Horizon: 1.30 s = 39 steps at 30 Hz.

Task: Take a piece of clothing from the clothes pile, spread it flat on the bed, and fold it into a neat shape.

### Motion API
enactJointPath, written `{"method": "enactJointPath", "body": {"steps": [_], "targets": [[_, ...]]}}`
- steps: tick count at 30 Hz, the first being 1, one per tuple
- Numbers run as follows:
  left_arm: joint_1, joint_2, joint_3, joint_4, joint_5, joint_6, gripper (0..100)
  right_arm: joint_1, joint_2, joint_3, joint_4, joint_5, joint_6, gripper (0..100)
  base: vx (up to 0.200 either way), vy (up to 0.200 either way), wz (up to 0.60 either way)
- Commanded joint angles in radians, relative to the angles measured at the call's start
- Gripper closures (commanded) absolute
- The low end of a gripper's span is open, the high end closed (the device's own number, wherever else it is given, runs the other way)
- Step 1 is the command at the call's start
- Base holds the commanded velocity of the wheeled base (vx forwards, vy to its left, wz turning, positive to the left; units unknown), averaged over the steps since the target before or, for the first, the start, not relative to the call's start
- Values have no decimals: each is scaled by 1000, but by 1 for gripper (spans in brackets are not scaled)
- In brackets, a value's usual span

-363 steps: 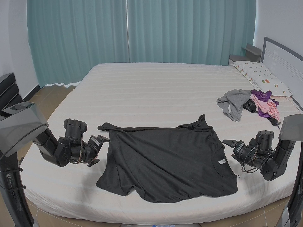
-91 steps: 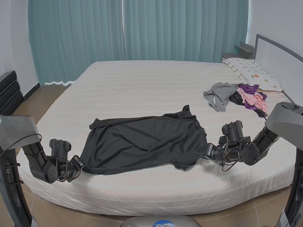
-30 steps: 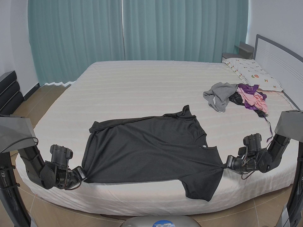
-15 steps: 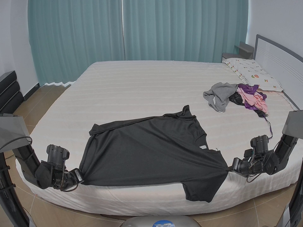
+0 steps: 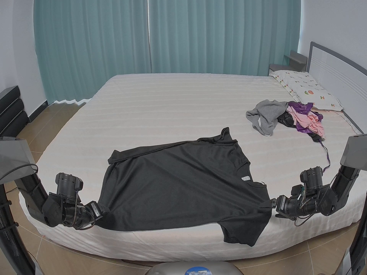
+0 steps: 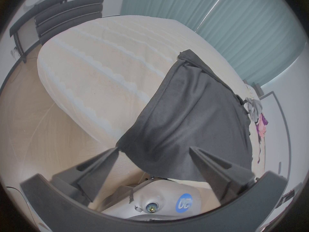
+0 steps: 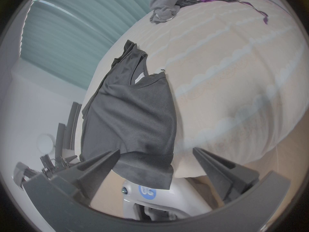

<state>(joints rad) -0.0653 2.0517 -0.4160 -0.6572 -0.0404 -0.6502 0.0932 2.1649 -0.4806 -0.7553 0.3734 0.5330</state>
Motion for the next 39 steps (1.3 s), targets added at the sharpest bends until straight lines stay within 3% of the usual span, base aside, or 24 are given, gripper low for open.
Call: {"method": "enactJointPath", "body": {"steps": [1, 3, 16, 22, 29, 39], "targets": [[35, -10, -26, -1, -36, -25, 0, -7, -43, 1, -1, 9, 64, 0, 0, 0, 0], [50, -24, -49, -4, -38, -60, 0, -7, -66, 1, -1, 27, 114, 0, 0, 0, 0], [55, -77, -61, -56, -78, -137, 0, -7, -80, 45, -61, 35, 131, 0, 0, 0, 0], [70, -76, -67, -53, -127, -167, 0, -4, -73, 73, -127, 35, 134, 0, 0, 200, 0], [76, -76, -72, -53, -128, -169, 0, -4, -77, 74, -133, 35, 136, 0, 0, 200, 0], [68, -84, -67, -62, -127, -186, 0, -3, -82, 73, -134, 35, 134, 0, 0, 0, 0]]}}
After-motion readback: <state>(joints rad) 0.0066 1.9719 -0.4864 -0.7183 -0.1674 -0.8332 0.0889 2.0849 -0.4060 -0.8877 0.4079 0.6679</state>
